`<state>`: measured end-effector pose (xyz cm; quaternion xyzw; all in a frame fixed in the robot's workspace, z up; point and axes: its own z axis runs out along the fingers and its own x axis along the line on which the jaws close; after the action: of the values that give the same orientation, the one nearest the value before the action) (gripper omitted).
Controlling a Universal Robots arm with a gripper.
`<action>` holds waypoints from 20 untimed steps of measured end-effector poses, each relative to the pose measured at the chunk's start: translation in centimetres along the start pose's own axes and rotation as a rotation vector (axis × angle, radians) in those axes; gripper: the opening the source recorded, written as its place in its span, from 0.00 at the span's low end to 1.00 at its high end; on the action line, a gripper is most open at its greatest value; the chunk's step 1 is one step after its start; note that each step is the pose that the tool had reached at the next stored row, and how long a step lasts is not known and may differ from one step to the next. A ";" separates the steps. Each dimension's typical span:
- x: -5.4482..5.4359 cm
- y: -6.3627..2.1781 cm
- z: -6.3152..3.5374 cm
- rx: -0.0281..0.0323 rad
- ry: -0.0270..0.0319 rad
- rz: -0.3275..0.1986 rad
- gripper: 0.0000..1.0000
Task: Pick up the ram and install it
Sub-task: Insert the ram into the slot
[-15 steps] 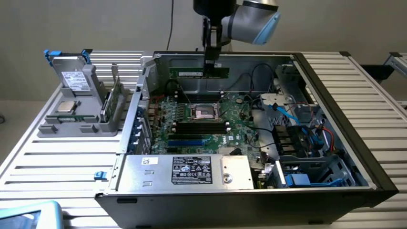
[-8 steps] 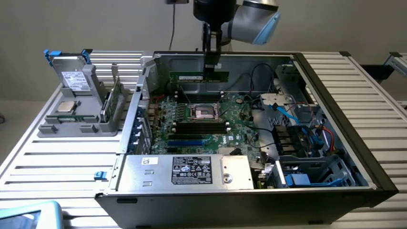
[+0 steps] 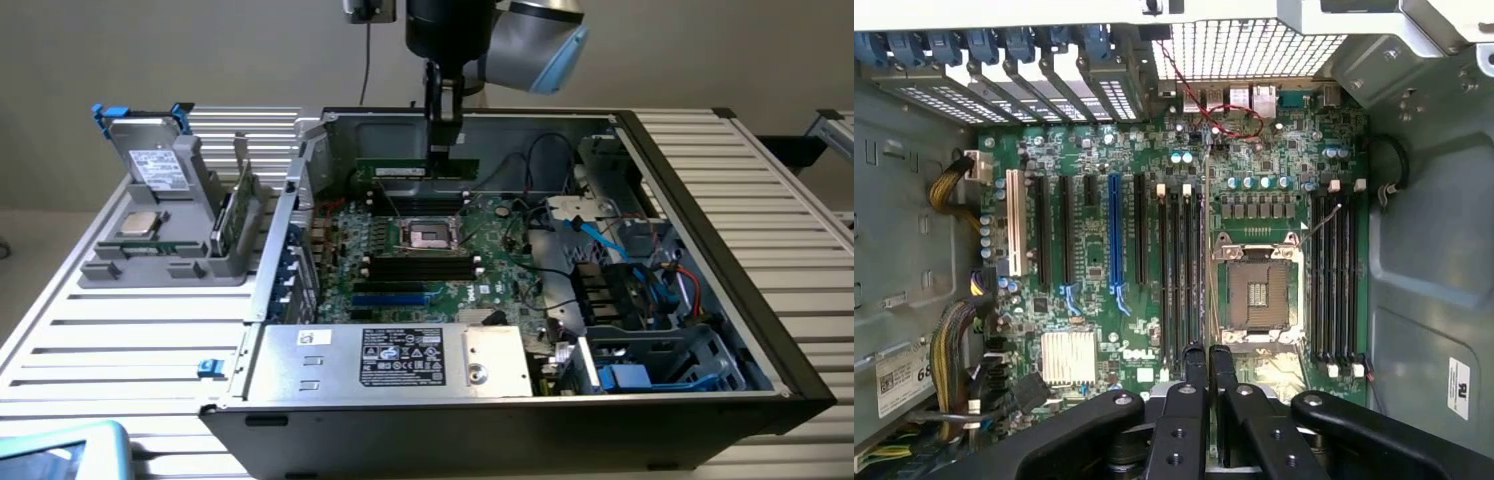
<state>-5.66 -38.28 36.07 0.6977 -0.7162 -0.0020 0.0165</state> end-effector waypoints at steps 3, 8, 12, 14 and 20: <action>0.0 0.00 0.00 0.0000 0.0000 0.000 0.13; -0.1 -0.01 0.45 0.0001 0.0064 0.000 0.13; -0.1 -0.02 0.74 0.0002 0.0078 0.000 0.13; -0.2 -0.02 1.03 0.0000 0.0082 0.000 0.13; -0.2 -0.15 1.86 -0.0044 0.0108 0.000 0.13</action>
<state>-5.56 -38.14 34.20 0.6976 -0.7162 0.0001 0.0219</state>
